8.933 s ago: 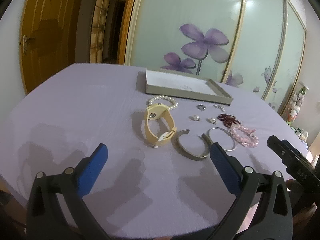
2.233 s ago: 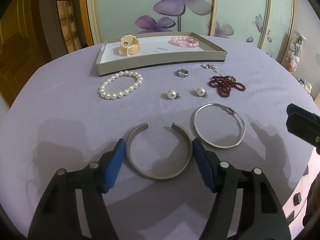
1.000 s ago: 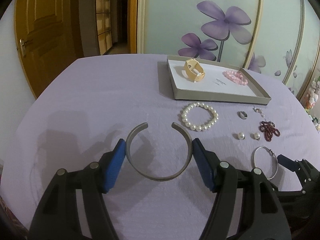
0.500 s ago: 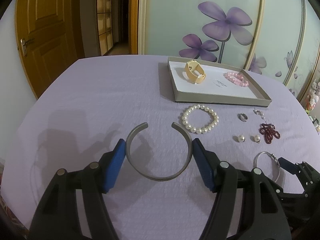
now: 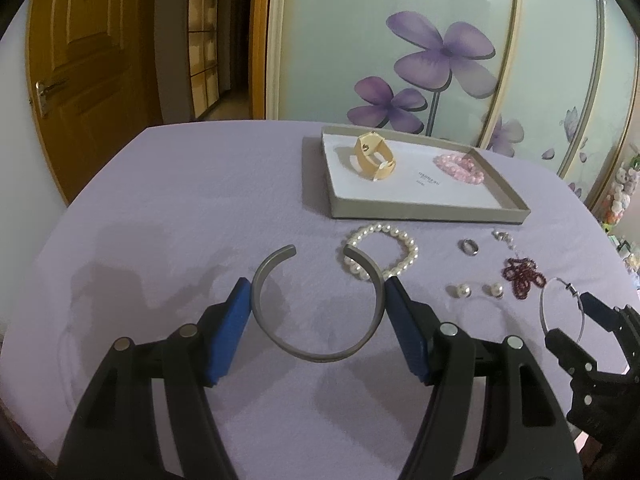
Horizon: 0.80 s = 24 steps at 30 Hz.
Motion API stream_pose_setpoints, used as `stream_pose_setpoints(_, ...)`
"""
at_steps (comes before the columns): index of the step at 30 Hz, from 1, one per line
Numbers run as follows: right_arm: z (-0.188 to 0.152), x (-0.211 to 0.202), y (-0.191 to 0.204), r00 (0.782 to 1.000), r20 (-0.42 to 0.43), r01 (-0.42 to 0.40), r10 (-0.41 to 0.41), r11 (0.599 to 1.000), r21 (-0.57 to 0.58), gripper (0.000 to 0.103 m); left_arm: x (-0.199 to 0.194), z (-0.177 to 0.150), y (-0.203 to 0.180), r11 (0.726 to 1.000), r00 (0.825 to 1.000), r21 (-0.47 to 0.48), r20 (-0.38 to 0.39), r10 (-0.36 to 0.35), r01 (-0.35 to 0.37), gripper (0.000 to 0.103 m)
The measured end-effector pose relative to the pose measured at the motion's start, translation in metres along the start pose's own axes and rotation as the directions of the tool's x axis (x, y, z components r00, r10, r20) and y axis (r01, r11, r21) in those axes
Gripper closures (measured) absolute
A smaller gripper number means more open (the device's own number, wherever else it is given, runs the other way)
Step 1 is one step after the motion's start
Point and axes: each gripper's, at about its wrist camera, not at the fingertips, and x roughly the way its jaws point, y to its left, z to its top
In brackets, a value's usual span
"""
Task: Organize jewelry
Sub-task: 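Grasp the silver hoop bangle with the right tool while the left tool lifts the cuff, then lower cuff and hoop bangles into the white tray and open both tools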
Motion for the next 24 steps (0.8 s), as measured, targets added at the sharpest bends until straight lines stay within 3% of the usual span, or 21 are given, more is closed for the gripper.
stream_pose_setpoints(11, 0.040, -0.004, -0.019, 0.992, 0.111, 0.055, -0.055, 0.998, 0.003, 0.030, -0.002, 0.025, -0.013, 0.999, 0.998, 0.002, 0.054, -0.033, 0.033, 0.036)
stream_pose_setpoints(17, 0.077, 0.001, -0.037, 0.977, 0.196, 0.079, -0.084, 0.996, 0.032, 0.030, 0.004, 0.050, -0.022, 0.999, 0.994, -0.004, 0.093, -0.049, 0.050, 0.036)
stream_pose_setpoints(24, 0.124, 0.041, -0.055, 0.973, 0.223, 0.049, -0.057, 0.998, 0.043, 0.030, 0.027, 0.087, -0.032, 0.997, 0.988, -0.008, 0.135, -0.080, 0.081, 0.036)
